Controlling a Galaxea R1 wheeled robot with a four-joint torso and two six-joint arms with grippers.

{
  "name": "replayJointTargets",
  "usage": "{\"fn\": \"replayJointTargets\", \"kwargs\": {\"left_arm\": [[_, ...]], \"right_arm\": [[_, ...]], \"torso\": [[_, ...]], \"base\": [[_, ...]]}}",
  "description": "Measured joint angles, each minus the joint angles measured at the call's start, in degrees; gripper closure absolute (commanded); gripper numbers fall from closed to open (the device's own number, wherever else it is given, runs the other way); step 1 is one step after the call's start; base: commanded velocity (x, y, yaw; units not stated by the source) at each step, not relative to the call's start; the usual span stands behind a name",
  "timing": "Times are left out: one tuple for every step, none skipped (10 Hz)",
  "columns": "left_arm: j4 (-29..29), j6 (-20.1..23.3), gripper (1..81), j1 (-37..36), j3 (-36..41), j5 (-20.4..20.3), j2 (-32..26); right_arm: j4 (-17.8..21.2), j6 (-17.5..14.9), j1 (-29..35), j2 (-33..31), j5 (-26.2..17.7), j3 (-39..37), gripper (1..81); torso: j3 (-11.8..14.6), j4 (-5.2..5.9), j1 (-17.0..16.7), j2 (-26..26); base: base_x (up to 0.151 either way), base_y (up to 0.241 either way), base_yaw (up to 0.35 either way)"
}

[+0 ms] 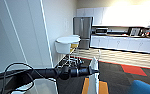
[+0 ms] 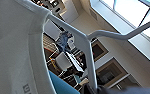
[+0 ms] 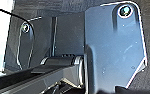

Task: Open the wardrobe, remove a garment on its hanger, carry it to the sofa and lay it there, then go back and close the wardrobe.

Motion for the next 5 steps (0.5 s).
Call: {"fn": "replayJointTargets", "kwargs": {"left_arm": [[0.00,0.00,81.1,-0.02,0.11,-0.02,0.04],[0.00,0.00,81.1,0.00,0.27,-0.02,-0.09],[0.00,-0.02,81.1,0.00,0.27,0.00,-0.30],[0.00,-0.02,81.1,-0.02,0.40,0.02,-0.74],[0.00,0.00,81.1,0.00,0.51,-0.02,-0.74]], "right_arm": [[0.00,0.00,-0.02,-0.01,0.00,0.00,1.0],[0.00,0.00,-0.02,-0.01,0.00,0.00,1.0],[0.00,0.00,-0.02,-0.01,0.02,0.00,1.0],[0.00,0.00,-0.02,-0.01,0.02,0.00,1.0],[0.00,0.00,-0.02,-0.01,-0.02,0.00,1.0]], "torso": [[0.00,0.00,0.00,0.00],[0.00,0.00,0.00,0.00],[0.00,0.00,0.00,0.00],[0.00,0.00,0.00,0.00],[0.00,0.00,0.00,0.00]], "base": [[0.000,0.000,-0.234],[0.000,0.000,-0.233],[0.000,0.000,-0.233],[0.000,0.000,-0.233],[0.000,0.000,-0.234]]}}
